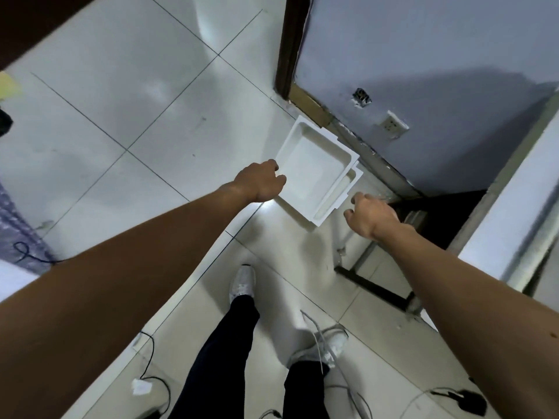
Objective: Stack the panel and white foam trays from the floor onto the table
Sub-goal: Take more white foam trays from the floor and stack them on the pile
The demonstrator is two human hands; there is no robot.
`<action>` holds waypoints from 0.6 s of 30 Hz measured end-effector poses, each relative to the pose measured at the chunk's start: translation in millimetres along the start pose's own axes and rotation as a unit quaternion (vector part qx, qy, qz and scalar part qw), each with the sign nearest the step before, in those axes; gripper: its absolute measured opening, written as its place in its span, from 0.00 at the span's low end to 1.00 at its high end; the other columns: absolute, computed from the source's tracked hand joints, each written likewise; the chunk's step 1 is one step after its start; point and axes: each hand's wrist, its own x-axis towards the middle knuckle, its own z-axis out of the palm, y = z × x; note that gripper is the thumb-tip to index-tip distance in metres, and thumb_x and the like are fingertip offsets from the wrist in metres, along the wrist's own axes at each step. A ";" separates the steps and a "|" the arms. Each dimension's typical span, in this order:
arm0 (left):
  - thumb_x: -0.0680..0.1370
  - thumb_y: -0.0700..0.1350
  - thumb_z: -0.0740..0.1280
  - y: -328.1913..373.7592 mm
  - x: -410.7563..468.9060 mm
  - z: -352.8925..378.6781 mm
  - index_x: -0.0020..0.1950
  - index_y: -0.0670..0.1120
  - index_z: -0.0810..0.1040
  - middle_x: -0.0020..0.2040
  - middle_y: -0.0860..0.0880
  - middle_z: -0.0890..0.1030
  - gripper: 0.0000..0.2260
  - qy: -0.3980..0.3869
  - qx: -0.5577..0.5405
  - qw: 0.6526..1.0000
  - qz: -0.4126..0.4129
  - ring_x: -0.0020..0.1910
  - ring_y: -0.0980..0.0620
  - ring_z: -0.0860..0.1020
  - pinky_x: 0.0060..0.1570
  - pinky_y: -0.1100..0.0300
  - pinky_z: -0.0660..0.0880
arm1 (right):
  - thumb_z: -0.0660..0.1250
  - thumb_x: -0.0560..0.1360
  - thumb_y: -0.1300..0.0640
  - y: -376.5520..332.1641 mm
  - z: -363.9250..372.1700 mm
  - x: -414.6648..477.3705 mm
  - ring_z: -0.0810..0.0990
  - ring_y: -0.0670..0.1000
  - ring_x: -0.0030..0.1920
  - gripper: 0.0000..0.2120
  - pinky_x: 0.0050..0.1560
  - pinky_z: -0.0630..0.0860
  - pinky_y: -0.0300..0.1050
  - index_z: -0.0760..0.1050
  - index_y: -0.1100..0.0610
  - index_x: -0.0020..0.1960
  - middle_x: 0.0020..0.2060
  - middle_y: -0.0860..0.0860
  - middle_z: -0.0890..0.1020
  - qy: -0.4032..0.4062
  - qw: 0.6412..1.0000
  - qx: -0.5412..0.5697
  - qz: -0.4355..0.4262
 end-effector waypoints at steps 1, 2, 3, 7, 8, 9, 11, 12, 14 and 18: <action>0.82 0.54 0.56 -4.8 10.8 5.5 0.77 0.48 0.65 0.69 0.44 0.74 0.24 -0.002 -0.003 1.000 -0.005 0.68 0.42 0.71 0.55 0.56 0.65 | 0.56 0.81 0.50 0.1 7.3 11.3 0.73 0.63 0.65 0.23 0.62 0.71 0.54 0.66 0.61 0.72 0.67 0.61 0.73 -0.003 1.000 0.002 0.003; 0.82 0.54 0.56 -8.6 20.8 9.8 0.77 0.48 0.65 0.70 0.44 0.73 0.24 -0.004 -0.010 1.000 -0.011 0.68 0.43 0.71 0.55 0.56 0.65 | 0.55 0.81 0.50 0.1 13.7 22.1 0.73 0.62 0.64 0.23 0.61 0.71 0.54 0.66 0.61 0.72 0.67 0.61 0.73 -0.005 1.000 0.008 0.006; 0.82 0.53 0.57 -12.4 34.0 15.3 0.77 0.48 0.65 0.72 0.45 0.72 0.24 -0.008 -0.022 1.000 -0.017 0.69 0.43 0.70 0.57 0.56 0.66 | 0.55 0.81 0.49 0.3 22.8 34.7 0.74 0.62 0.64 0.23 0.60 0.71 0.54 0.67 0.60 0.71 0.67 0.60 0.74 -0.008 1.000 0.013 0.009; 0.81 0.50 0.61 -22.0 74.9 28.9 0.71 0.45 0.72 0.69 0.46 0.74 0.20 -0.009 -0.122 0.991 -0.044 0.67 0.44 0.72 0.65 0.54 0.69 | 0.55 0.81 0.45 0.7 53.6 66.2 0.74 0.60 0.63 0.24 0.55 0.69 0.52 0.68 0.59 0.70 0.66 0.58 0.75 -0.026 0.998 0.056 0.026; 0.81 0.49 0.61 -24.1 86.0 32.2 0.69 0.45 0.74 0.66 0.46 0.76 0.18 -0.003 -0.143 0.989 -0.047 0.65 0.44 0.74 0.65 0.53 0.71 | 0.55 0.80 0.44 0.6 61.4 75.5 0.74 0.60 0.63 0.25 0.54 0.69 0.52 0.68 0.59 0.70 0.66 0.57 0.75 -0.027 0.997 0.067 0.031; 0.81 0.49 0.61 -27.6 94.6 35.2 0.68 0.45 0.75 0.65 0.46 0.76 0.17 0.001 -0.153 0.987 -0.050 0.64 0.44 0.74 0.64 0.52 0.71 | 0.56 0.80 0.43 0.0 68.4 82.8 0.74 0.60 0.63 0.25 0.55 0.69 0.52 0.68 0.59 0.70 0.66 0.57 0.75 -0.027 0.996 0.075 0.037; 0.81 0.48 0.61 -36.0 114.0 44.5 0.68 0.45 0.74 0.65 0.47 0.76 0.17 0.003 -0.153 0.987 -0.056 0.64 0.44 0.74 0.64 0.53 0.71 | 0.56 0.80 0.43 -1.4 81.7 101.2 0.74 0.60 0.64 0.26 0.56 0.70 0.52 0.68 0.59 0.70 0.66 0.57 0.75 -0.030 0.995 0.087 0.049; 0.82 0.48 0.60 -41.0 122.4 51.2 0.70 0.46 0.74 0.66 0.47 0.76 0.17 0.005 -0.144 0.988 -0.054 0.64 0.45 0.73 0.63 0.54 0.70 | 0.56 0.80 0.43 -1.5 88.1 108.3 0.74 0.60 0.63 0.26 0.56 0.70 0.52 0.68 0.60 0.70 0.66 0.57 0.75 -0.030 0.994 0.093 0.052; 0.82 0.47 0.57 -51.8 145.3 65.4 0.73 0.48 0.71 0.68 0.46 0.75 0.19 0.008 -0.106 0.994 -0.038 0.65 0.45 0.74 0.61 0.56 0.69 | 0.56 0.80 0.43 -1.0 99.8 127.6 0.75 0.60 0.62 0.26 0.54 0.70 0.52 0.68 0.60 0.69 0.65 0.58 0.76 -0.023 0.992 0.107 0.065; 0.83 0.44 0.55 -76.9 190.7 87.2 0.75 0.48 0.67 0.71 0.44 0.73 0.20 0.005 -0.025 1.000 -0.015 0.66 0.40 0.73 0.65 0.53 0.67 | 0.55 0.81 0.46 -1.0 122.9 164.1 0.75 0.61 0.63 0.24 0.52 0.68 0.51 0.68 0.60 0.69 0.65 0.58 0.76 -0.011 0.981 0.158 0.110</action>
